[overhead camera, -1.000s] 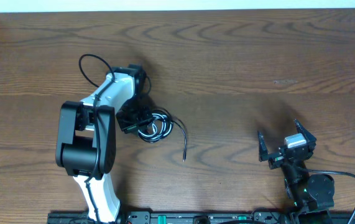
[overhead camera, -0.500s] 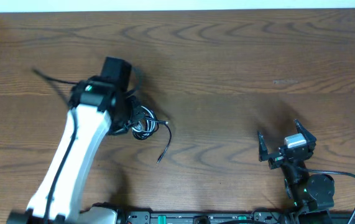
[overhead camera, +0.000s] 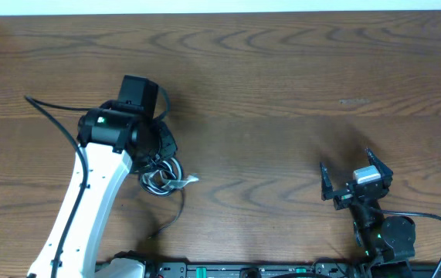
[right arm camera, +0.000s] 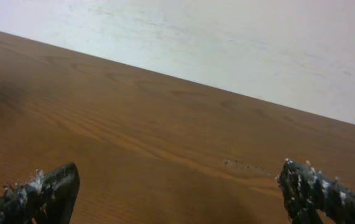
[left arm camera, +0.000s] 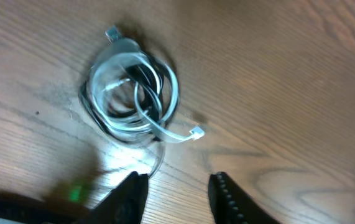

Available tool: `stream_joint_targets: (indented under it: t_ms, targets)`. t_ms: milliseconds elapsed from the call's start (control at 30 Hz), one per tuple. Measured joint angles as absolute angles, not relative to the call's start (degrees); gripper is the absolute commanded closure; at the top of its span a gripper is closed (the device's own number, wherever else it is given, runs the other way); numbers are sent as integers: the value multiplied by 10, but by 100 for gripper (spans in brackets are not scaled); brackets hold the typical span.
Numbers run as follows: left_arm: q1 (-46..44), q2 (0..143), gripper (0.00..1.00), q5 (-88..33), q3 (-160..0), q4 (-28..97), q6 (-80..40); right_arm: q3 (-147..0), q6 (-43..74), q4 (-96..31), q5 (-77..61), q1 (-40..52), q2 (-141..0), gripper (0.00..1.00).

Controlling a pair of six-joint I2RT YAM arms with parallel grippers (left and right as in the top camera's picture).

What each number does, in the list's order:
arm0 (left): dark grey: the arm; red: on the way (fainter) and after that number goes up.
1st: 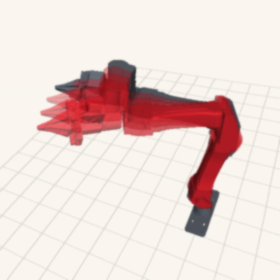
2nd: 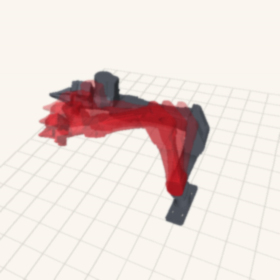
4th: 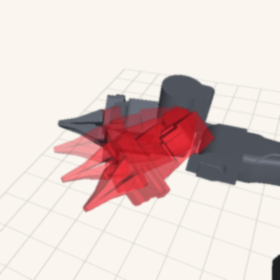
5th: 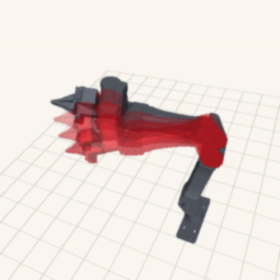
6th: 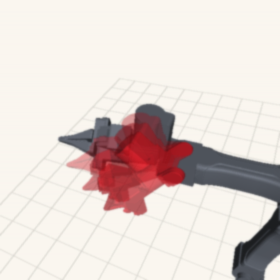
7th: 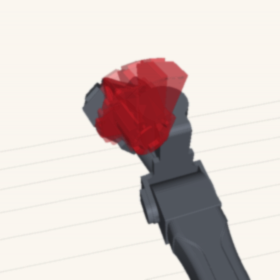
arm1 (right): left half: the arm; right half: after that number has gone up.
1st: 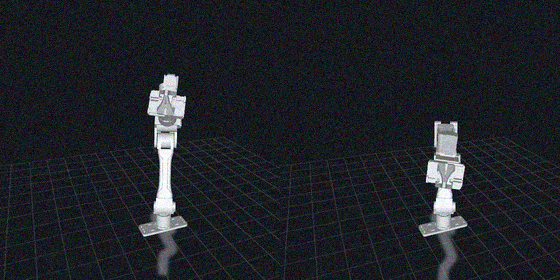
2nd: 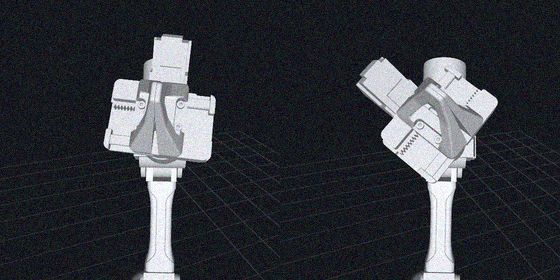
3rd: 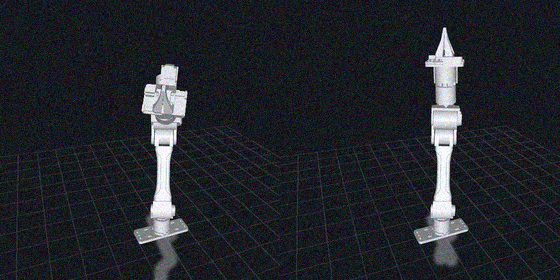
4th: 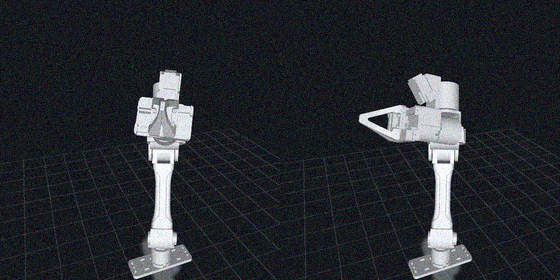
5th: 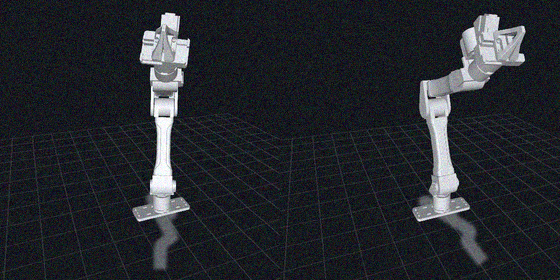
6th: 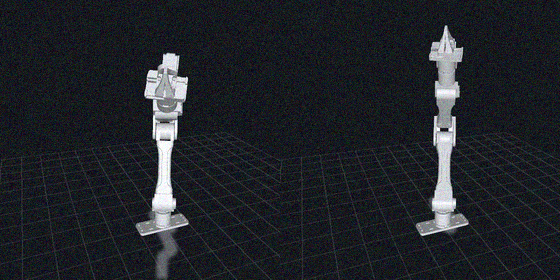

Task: Untangle cables
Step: 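Close the left gripper on the cable coil and lift it, then carry the held cable coil toward the table center with the left gripper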

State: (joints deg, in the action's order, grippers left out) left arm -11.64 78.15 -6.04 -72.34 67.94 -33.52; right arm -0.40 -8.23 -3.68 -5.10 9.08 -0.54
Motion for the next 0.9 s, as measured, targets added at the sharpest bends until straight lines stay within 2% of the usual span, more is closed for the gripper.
stream_joint_targets:
  t_ms: [367,900]
  targets:
    - [-116,854,50,-60,-723,679,-336,-4,-82,-37,-51,91,-5,1]
    - [-148,948,50,-60,-723,670,-336,-4,-82,-37,-51,91,-5,1]
